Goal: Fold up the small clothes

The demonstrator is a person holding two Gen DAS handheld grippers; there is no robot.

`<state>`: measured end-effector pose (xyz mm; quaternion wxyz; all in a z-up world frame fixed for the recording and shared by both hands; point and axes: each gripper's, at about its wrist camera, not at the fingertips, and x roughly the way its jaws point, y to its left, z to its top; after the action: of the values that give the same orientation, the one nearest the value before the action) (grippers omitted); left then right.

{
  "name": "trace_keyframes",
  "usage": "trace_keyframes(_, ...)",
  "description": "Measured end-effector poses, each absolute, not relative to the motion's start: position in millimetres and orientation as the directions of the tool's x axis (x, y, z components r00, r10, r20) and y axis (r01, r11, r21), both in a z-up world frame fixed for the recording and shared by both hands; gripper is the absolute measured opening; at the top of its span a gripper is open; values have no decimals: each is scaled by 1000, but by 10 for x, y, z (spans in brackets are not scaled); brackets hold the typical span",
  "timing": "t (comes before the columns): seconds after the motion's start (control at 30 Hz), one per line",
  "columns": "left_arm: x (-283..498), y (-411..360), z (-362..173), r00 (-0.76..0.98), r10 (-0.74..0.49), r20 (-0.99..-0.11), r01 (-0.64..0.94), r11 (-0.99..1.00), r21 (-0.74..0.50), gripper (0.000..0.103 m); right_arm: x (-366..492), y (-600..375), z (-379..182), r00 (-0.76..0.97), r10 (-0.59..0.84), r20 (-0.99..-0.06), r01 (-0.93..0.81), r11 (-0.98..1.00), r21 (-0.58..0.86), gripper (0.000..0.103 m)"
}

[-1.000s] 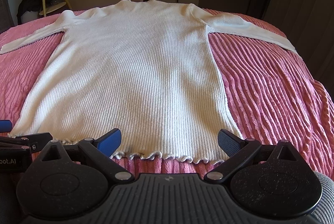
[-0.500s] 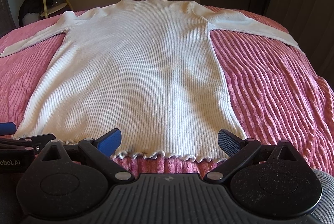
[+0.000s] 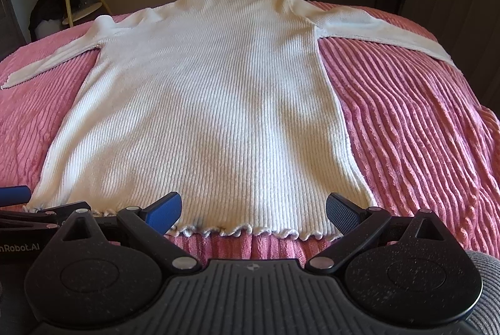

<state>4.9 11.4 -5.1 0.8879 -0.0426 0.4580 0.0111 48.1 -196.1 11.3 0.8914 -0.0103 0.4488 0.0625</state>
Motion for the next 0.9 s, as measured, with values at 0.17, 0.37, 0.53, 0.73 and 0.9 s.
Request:
trace_keyframes(0.17,80,114,-67,570,-20,-821,-59,996,-66,103,521,-1975,113,569,123,-813,-117,991,68,99)
trace_keyframes(0.37,185,153,-17,564,-30,-825,-61,995,-78,103,844,-2147,147,526,233,-818,-46,968,246,99)
trace_keyframes(0.53,453,176,109,596,-3,-803,-75,995,-60,103,1329,-2266,74,505,257,-824,35,948,317,99)
trace_keyframes(0.73,1084,120,215,657,28,-754,-97,994,-47,103,1733,-2418,-276,464,353,-813,99,891,443,99)
trace_keyframes(0.9,1554,72,24,711,122,-693,-147,989,23,103,1759,-2557,-534,460,420,-782,138,837,530,99)
